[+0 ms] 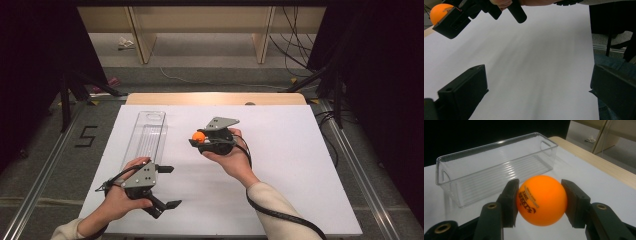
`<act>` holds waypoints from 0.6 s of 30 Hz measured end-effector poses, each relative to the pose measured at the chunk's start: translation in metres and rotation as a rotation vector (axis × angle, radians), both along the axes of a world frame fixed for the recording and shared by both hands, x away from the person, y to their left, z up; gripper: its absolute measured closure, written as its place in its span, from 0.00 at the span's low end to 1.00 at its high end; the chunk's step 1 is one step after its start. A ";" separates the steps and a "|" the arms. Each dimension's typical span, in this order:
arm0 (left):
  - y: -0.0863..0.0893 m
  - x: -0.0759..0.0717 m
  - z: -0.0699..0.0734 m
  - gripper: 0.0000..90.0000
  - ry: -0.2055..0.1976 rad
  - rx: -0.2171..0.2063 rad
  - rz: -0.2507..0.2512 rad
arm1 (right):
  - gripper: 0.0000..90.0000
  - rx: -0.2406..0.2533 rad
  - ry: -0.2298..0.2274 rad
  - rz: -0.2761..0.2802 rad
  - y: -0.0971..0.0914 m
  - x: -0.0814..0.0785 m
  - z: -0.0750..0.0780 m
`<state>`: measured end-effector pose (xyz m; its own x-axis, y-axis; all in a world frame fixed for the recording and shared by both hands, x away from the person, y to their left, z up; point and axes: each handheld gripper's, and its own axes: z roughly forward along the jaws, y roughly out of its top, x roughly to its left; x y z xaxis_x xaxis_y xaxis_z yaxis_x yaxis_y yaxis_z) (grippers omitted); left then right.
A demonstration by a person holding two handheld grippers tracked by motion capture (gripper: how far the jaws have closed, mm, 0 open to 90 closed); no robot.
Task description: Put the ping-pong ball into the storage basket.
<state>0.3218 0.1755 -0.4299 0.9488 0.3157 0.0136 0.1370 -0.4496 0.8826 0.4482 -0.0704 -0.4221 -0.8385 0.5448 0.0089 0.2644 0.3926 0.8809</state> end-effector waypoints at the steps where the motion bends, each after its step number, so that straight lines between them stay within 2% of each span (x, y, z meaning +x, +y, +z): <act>1: 0.000 0.000 0.000 0.01 0.000 0.000 0.000 | 0.57 0.000 -0.001 0.000 0.000 0.000 0.000; 18: 0.000 0.000 0.000 0.01 0.003 -0.003 0.000 | 0.57 0.006 0.000 0.012 0.008 0.001 0.001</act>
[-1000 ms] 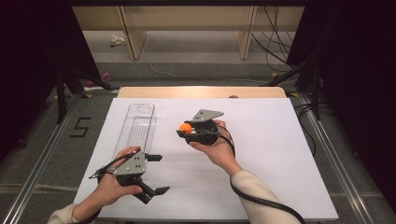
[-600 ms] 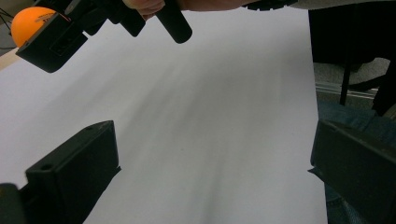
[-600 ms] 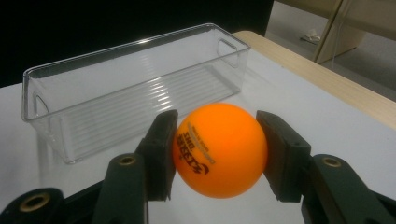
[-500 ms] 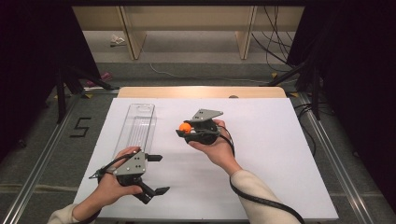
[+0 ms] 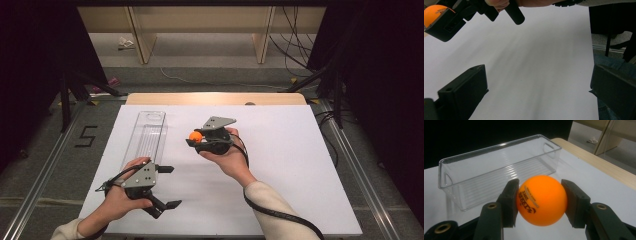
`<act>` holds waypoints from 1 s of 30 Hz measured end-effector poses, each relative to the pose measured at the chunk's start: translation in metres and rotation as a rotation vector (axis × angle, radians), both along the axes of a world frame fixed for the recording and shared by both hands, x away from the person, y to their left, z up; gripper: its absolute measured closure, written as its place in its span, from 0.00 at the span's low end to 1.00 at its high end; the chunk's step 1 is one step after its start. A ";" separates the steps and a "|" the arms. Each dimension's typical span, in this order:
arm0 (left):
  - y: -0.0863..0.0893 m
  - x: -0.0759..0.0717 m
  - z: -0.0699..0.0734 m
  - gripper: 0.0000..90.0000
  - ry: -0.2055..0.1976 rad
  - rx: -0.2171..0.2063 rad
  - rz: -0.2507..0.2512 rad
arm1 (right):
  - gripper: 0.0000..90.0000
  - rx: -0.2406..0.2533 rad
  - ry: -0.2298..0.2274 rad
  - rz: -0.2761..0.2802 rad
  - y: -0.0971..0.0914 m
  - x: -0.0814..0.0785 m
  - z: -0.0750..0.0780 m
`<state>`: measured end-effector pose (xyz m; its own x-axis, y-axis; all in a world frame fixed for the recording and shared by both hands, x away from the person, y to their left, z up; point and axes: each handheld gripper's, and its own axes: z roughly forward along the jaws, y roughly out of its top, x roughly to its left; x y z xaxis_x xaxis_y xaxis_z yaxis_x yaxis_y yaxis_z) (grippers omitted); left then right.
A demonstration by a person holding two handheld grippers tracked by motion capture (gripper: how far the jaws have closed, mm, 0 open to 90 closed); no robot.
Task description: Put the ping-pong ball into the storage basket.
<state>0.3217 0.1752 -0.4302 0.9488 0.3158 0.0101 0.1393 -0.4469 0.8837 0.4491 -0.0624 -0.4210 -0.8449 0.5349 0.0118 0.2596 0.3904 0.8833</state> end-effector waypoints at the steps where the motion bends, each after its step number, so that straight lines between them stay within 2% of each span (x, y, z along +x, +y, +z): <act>1: 0.000 0.000 0.000 0.01 0.000 0.000 0.000 | 0.57 0.002 0.000 0.001 0.001 0.000 0.000; 30: 0.000 0.000 0.000 0.01 0.001 -0.002 -0.003 | 0.57 0.011 -0.007 0.018 0.012 0.001 0.003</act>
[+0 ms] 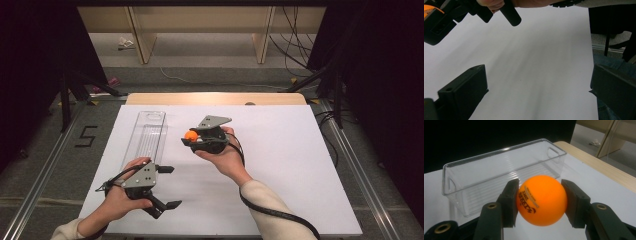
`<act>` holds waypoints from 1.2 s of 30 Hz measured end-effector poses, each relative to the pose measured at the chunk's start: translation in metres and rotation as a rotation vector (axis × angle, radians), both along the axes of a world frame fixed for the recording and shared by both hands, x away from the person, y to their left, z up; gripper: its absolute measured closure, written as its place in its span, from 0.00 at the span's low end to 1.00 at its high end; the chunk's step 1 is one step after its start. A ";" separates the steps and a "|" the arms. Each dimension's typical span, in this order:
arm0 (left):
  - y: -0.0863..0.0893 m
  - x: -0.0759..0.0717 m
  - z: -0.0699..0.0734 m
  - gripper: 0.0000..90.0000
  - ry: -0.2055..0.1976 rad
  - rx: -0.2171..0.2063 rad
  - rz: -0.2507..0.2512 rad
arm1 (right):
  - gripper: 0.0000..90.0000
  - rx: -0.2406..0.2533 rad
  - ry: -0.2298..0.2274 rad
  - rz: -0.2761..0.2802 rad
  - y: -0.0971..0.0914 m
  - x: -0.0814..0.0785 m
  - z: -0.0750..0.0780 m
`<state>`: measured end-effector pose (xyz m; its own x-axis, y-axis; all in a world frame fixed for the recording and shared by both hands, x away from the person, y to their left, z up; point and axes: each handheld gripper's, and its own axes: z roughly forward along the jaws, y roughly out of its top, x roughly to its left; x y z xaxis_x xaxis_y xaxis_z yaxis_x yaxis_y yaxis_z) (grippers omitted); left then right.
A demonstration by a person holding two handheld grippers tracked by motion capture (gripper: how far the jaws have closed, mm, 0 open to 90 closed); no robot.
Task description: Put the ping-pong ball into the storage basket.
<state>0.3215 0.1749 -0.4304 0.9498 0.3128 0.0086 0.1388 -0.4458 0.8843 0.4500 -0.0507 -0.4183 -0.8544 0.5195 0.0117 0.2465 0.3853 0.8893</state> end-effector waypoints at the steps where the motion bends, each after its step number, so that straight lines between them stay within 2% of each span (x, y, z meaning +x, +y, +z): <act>1: 0.000 0.000 0.000 0.01 0.000 0.000 0.000 | 0.57 0.001 0.001 -0.001 0.000 0.000 0.000; 36: 0.000 0.000 0.000 0.01 -0.002 0.004 -0.004 | 0.57 0.003 0.000 0.021 0.015 0.004 0.003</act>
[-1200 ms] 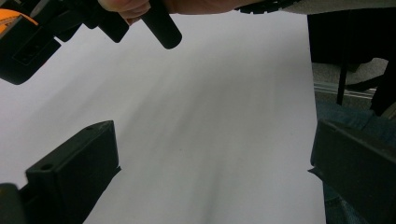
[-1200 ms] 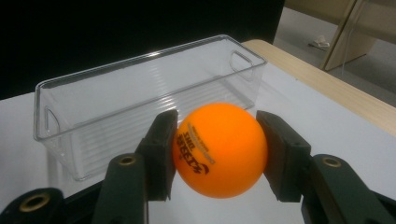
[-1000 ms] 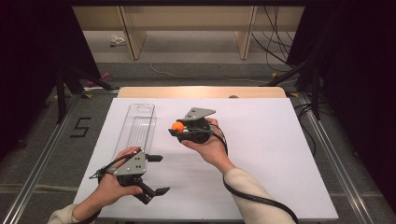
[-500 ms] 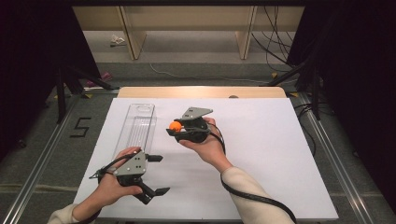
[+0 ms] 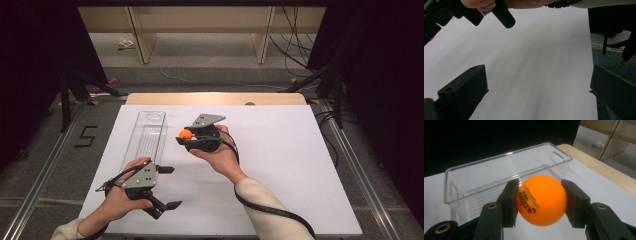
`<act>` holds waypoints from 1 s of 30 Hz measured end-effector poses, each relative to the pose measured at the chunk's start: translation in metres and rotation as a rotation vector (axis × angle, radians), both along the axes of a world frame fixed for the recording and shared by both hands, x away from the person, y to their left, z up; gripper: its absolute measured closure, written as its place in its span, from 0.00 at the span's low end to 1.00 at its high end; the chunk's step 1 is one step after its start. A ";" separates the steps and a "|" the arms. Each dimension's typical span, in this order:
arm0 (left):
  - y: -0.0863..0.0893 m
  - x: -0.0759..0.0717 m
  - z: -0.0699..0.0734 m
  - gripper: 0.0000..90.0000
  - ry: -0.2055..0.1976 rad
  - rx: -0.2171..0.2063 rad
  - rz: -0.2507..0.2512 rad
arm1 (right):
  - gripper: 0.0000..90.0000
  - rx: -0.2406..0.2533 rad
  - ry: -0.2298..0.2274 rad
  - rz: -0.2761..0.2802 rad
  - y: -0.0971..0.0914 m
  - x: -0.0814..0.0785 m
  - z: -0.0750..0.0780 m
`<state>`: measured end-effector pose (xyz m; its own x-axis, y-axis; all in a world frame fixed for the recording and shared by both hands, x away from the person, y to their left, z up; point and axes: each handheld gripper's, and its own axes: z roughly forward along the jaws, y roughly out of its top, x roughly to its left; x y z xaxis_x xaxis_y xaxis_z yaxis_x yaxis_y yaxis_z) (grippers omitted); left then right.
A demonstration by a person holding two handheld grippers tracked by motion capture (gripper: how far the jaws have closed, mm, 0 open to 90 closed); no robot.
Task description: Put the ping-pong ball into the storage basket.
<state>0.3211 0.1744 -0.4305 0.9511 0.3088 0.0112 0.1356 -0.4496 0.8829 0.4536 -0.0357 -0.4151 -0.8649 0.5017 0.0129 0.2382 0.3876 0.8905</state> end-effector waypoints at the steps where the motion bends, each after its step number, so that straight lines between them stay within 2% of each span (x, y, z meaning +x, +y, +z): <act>1: -0.001 0.000 0.000 0.01 0.006 -0.008 -0.014 | 0.57 0.002 -0.002 0.001 0.001 0.000 0.000; 3: 0.000 0.000 0.000 0.01 0.000 0.000 0.001 | 0.57 -0.002 -0.001 0.002 0.001 0.000 0.001; 17: 0.000 0.000 0.000 0.01 -0.008 0.002 -0.006 | 0.57 0.002 -0.002 0.011 0.008 0.002 0.002; 21: 0.000 0.000 0.000 0.01 0.001 0.005 -0.003 | 0.57 0.001 -0.002 0.013 0.010 0.002 0.002; 22: 0.000 0.001 0.000 0.01 -0.014 0.006 -0.001 | 0.57 0.000 -0.002 0.016 0.010 0.002 0.003; 24: 0.000 0.000 0.000 0.01 0.000 0.006 -0.003 | 0.57 0.000 -0.002 0.017 0.011 0.003 0.003; 25: 0.000 0.001 0.000 0.01 -0.017 0.007 0.001 | 0.57 0.001 -0.001 0.017 0.012 0.003 0.003; 26: 0.000 0.000 0.000 0.01 0.000 0.007 -0.004 | 0.57 0.001 -0.002 0.018 0.012 0.003 0.003; 30: 0.000 0.000 0.000 0.01 0.001 0.006 -0.003 | 0.57 0.001 -0.001 0.021 0.014 0.003 0.003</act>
